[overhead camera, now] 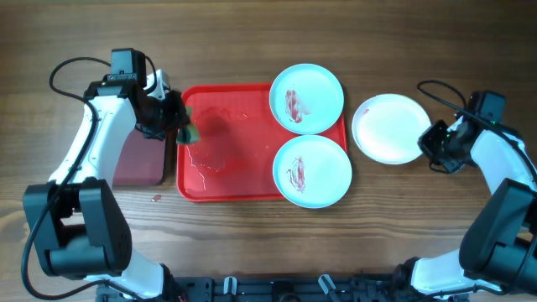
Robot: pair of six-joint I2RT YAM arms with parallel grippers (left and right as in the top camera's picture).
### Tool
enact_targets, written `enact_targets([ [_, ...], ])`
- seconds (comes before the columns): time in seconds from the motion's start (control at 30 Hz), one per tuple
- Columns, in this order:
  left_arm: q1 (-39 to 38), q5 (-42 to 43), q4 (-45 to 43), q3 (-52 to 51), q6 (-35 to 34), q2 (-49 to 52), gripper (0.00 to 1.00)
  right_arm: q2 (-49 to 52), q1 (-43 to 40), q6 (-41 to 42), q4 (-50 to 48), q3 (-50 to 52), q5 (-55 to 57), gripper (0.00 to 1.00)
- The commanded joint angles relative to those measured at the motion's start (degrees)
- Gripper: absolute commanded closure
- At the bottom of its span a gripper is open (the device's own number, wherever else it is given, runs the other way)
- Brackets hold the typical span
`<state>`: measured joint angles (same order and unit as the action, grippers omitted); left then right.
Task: Clean dirty plates on tray and stack at the side
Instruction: 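Set the white plate down on the table right of tray, then grip the lower light-blue plate with right gripper, drag it left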
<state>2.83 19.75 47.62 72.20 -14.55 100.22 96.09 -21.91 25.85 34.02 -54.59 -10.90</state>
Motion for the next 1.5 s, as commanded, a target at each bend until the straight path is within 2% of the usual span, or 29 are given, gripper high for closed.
enact_targets([
  [0.0,-0.11,-0.11,0.00,-0.37,-0.94,-0.13,0.96,-0.44,0.09,-0.81,-1.75,-0.44,-6.14,0.66],
  [0.1,-0.11,-0.11,0.00,-0.37,-0.94,-0.13,0.96,-1.64,0.55,-4.70,2.03,-5.31,-15.26,0.66],
  [0.2,-0.11,-0.11,-0.31,-0.37,-0.94,-0.13,0.96,-7.61,5.40,-8.85,7.41,-8.31,-15.76,0.66],
  [0.3,-0.11,-0.09,-0.35,-0.37,-0.96,-0.13,0.96,-9.97,12.85,-9.25,10.58,-8.31,-15.63,0.64],
  [0.4,-0.50,-0.11,-0.39,-0.37,-0.94,-0.13,0.96,-9.29,22.16,-8.57,13.16,-6.40,-9.38,0.64],
  [0.53,-2.29,-1.84,-0.74,-0.37,-0.94,-0.13,0.96,-9.05,30.38,-3.13,11.65,0.02,-0.22,0.63],
  [0.77,-3.72,-2.93,-0.85,-0.37,-0.96,-0.13,0.96,-8.44,32.52,-1.46,9.51,4.76,1.97,0.67],
  [1.07,-3.74,-2.95,-0.87,-0.37,-0.96,-0.13,0.96,-3.39,32.61,-1.46,6.51,5.16,1.36,0.87],
  [1.13,-3.74,-2.95,-0.90,-0.37,-0.94,-0.13,0.96,-3.30,32.70,-1.68,6.38,5.16,0.52,0.96],
  [1.33,-3.74,-2.93,-0.90,-0.37,-0.96,-0.13,0.96,-3.43,35.87,-1.57,5.33,4.98,-8.96,0.96],
  [1.47,-3.74,-2.93,-0.87,-0.37,-0.96,-0.13,0.96,-3.45,43.17,5.09,2.86,2.16,-10.32,0.96],
])
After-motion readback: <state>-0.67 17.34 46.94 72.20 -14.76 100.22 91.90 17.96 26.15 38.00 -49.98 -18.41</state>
